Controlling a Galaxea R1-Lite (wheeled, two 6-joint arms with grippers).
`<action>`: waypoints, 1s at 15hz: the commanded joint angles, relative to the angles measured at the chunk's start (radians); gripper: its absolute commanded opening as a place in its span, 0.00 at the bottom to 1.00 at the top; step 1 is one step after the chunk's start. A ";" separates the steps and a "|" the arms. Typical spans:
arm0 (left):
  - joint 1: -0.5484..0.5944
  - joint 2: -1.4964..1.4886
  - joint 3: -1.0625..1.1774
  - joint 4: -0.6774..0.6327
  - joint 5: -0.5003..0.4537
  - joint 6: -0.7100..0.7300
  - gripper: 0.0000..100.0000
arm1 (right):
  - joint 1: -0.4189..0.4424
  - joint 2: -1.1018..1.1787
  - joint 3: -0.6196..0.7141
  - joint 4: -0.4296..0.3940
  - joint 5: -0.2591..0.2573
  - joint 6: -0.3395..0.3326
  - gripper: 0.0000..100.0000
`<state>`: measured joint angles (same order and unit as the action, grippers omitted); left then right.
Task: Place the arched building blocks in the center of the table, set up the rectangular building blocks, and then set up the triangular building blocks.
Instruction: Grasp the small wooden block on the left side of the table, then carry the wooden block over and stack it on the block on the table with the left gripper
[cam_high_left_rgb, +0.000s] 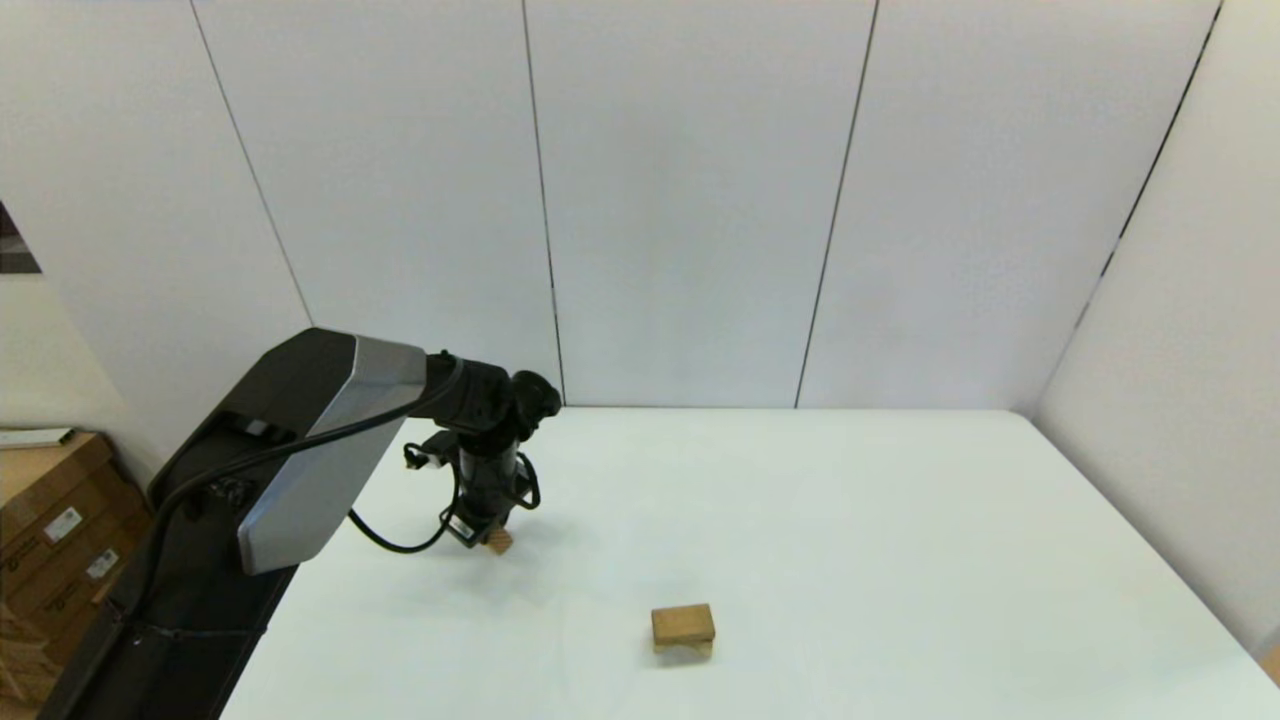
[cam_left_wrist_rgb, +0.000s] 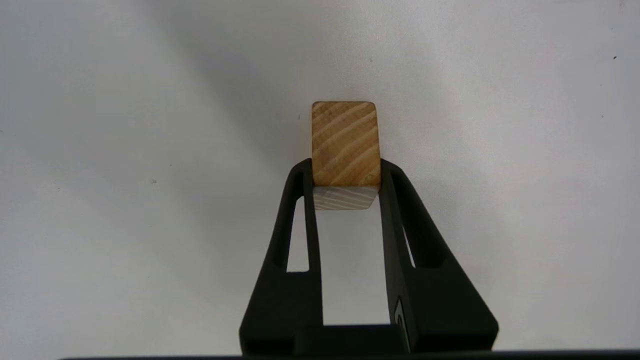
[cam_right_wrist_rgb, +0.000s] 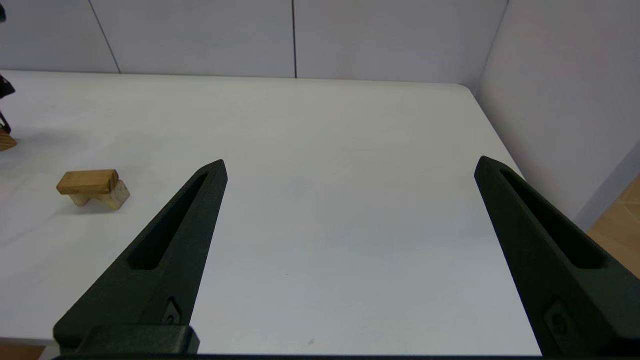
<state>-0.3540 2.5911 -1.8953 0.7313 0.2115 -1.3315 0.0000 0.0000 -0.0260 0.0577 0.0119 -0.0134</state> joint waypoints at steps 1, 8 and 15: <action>0.004 -0.026 0.022 0.005 -0.004 0.000 0.00 | 0.000 0.000 0.000 0.001 0.000 0.000 1.00; 0.015 -0.166 0.051 0.005 -0.078 0.267 0.00 | 0.000 0.000 0.000 0.001 0.000 0.000 1.00; 0.096 -0.342 0.199 -0.055 -0.205 0.844 0.00 | 0.000 0.000 0.000 0.001 0.000 0.000 1.00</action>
<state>-0.2847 2.3496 -1.7804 0.7191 0.0657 -0.6879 0.0000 0.0000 -0.0260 0.0581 0.0119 -0.0134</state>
